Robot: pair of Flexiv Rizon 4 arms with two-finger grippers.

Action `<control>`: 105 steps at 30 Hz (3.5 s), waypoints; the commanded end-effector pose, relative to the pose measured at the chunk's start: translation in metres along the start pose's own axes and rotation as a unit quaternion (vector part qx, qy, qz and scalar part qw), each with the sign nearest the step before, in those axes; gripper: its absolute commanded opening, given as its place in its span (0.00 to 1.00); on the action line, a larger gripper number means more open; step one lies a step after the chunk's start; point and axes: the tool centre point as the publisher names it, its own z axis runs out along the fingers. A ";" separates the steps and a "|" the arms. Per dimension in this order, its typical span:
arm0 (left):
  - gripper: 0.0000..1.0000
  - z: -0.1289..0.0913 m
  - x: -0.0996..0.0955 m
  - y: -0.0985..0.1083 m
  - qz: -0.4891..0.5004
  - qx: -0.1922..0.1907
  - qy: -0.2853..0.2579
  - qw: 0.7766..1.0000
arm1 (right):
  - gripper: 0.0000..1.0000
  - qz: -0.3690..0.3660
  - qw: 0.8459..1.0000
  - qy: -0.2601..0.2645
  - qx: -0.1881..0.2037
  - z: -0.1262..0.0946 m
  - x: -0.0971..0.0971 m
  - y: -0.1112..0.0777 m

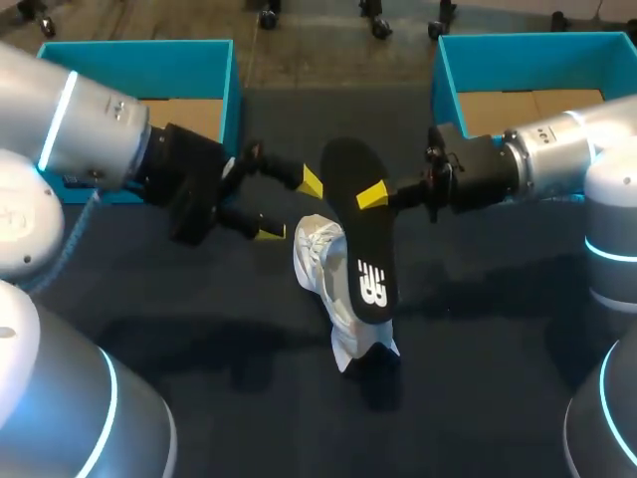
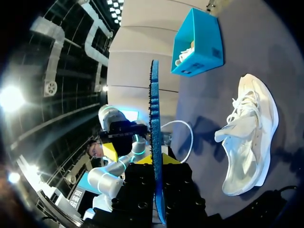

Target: Take the shoe out of the shoebox, open the shoe tongue, remove and reinsert the insole, then place the shoe into the shoebox

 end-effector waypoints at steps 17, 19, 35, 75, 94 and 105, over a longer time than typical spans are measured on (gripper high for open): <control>1.00 0.013 0.025 0.008 -0.042 -0.075 -0.135 0.987 | 0.00 0.007 1.000 0.017 -0.006 0.009 -0.002 -0.002; 1.00 0.016 0.025 0.010 -0.041 -0.080 -0.143 0.986 | 0.00 0.004 1.000 0.019 -0.007 0.012 -0.001 -0.001; 0.91 0.024 0.026 0.035 -0.023 -0.104 -0.167 0.980 | 0.00 0.012 0.999 0.030 -0.020 0.022 0.000 -0.010; 0.45 0.058 0.014 0.065 -0.020 -0.140 -0.201 0.969 | 0.00 0.006 0.999 0.047 -0.010 0.032 -0.001 -0.001; 0.25 0.067 0.011 0.055 -0.029 -0.128 -0.207 0.969 | 0.00 0.001 0.999 0.045 -0.016 0.029 -0.001 -0.001; 0.00 0.068 0.011 0.053 -0.032 -0.123 -0.207 0.970 | 0.00 0.002 0.999 0.048 -0.012 0.029 -0.004 0.001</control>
